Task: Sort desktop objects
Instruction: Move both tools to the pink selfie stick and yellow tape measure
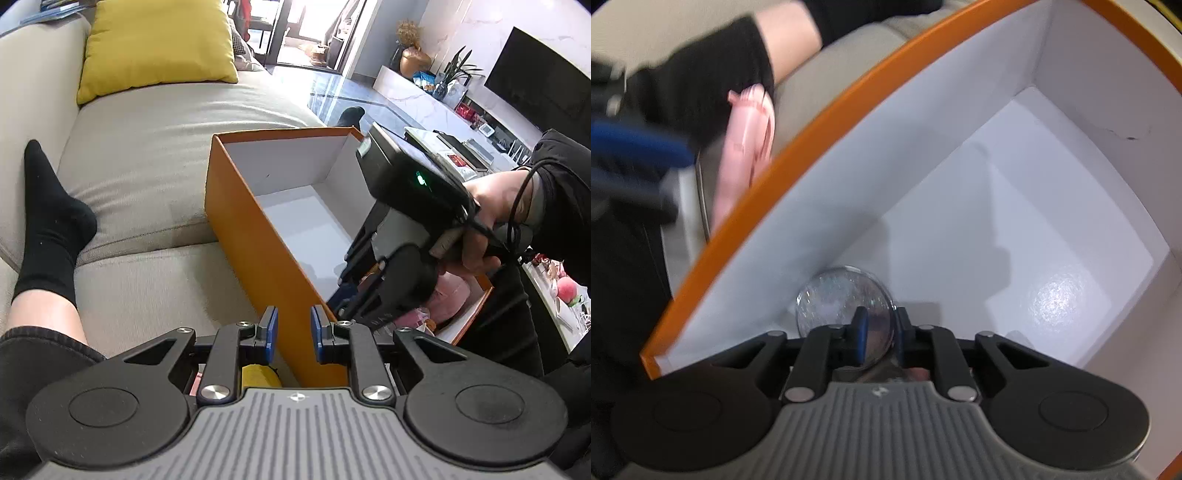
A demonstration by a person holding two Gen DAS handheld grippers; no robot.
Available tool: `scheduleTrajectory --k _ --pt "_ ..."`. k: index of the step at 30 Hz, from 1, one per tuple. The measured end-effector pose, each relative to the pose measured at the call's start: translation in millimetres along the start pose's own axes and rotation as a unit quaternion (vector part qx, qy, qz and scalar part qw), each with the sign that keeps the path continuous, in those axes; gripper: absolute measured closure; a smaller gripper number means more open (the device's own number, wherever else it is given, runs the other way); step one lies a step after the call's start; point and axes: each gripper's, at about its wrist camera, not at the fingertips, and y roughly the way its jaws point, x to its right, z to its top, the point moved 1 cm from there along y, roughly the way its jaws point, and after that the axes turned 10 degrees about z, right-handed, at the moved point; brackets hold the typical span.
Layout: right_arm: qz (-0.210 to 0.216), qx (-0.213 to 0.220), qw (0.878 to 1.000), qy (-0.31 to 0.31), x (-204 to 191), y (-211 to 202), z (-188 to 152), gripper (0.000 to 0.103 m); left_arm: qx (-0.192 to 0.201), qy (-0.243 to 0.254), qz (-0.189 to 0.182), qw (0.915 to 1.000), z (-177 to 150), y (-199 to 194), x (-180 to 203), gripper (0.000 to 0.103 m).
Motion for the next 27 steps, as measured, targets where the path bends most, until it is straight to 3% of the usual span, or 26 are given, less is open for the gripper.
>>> scheduleTrajectory --k 8,12,17,25,27 --pt "-0.024 -0.010 0.999 -0.031 -12.6 -3.4 -3.6 0.085 0.007 -0.014 -0.012 0.9998 -3.2 4.3 -5.7 0.082" --pt "0.013 0.030 0.999 -0.015 -14.3 -30.5 -11.1 0.085 0.014 -0.019 -0.013 0.9996 -7.1 -1.7 -5.6 0.082" --pt "0.018 0.058 0.998 -0.008 -23.8 -53.3 -29.6 0.083 0.021 -0.043 -0.012 0.9988 -17.5 -7.1 -5.1 0.082" --pt "-0.022 0.147 0.989 0.020 -43.6 -50.8 -31.0 0.078 0.031 -0.084 0.046 0.9949 -39.6 -26.2 -1.9 0.082" --pt "-0.032 0.182 0.982 0.031 -49.9 -56.5 -36.2 0.071 0.027 -0.100 0.059 0.9928 -45.7 -33.7 -5.8 0.082"
